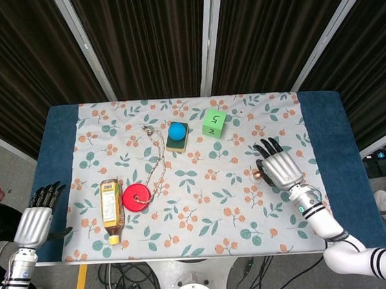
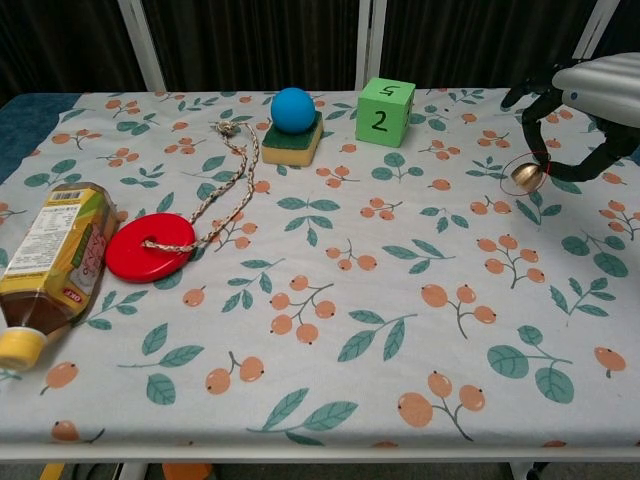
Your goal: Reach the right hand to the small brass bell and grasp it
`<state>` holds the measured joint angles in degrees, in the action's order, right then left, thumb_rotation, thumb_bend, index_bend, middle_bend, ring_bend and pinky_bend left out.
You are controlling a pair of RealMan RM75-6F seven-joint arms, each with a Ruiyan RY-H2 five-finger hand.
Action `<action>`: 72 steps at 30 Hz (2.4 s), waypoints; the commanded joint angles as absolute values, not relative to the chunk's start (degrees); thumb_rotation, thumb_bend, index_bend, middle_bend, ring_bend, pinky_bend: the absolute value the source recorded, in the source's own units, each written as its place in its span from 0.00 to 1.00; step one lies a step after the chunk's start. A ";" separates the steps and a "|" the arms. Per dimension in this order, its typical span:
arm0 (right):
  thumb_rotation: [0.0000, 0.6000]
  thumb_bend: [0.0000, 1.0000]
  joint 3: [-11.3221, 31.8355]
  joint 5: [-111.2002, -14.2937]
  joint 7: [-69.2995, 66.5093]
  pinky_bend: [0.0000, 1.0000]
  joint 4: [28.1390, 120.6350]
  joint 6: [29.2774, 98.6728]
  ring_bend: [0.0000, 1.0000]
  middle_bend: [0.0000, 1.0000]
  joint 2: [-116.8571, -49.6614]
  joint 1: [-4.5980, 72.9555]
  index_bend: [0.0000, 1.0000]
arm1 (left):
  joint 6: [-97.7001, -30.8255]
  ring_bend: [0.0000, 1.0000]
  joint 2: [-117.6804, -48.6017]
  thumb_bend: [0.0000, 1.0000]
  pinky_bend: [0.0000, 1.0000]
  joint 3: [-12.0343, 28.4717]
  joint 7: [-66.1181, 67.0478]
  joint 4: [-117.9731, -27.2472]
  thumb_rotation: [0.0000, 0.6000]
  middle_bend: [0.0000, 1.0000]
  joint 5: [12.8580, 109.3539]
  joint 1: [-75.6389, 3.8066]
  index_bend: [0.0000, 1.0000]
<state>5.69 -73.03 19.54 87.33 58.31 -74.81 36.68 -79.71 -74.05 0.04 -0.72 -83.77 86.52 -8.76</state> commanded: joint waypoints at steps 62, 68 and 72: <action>1.00 0.18 3.19 -73.10 22.68 0.00 82.10 54.18 0.00 0.13 -78.54 35.13 0.53 | -79.42 0.00 -74.62 0.00 0.01 -0.13 -1.24 -82.85 1.00 0.00 86.32 -8.70 0.00; 1.00 0.09 3.43 -73.27 21.36 0.00 82.81 54.67 0.00 0.06 -77.67 34.78 0.21 | -79.48 0.00 -74.49 0.00 0.01 -0.01 -1.08 -83.12 1.00 0.00 86.37 -8.79 0.00; 1.00 0.03 3.75 -74.15 19.40 0.00 84.44 57.81 0.00 0.01 -75.95 33.13 0.02 | -79.76 0.00 -74.33 0.00 0.01 0.07 -0.94 -83.41 1.00 0.00 86.41 -8.72 0.00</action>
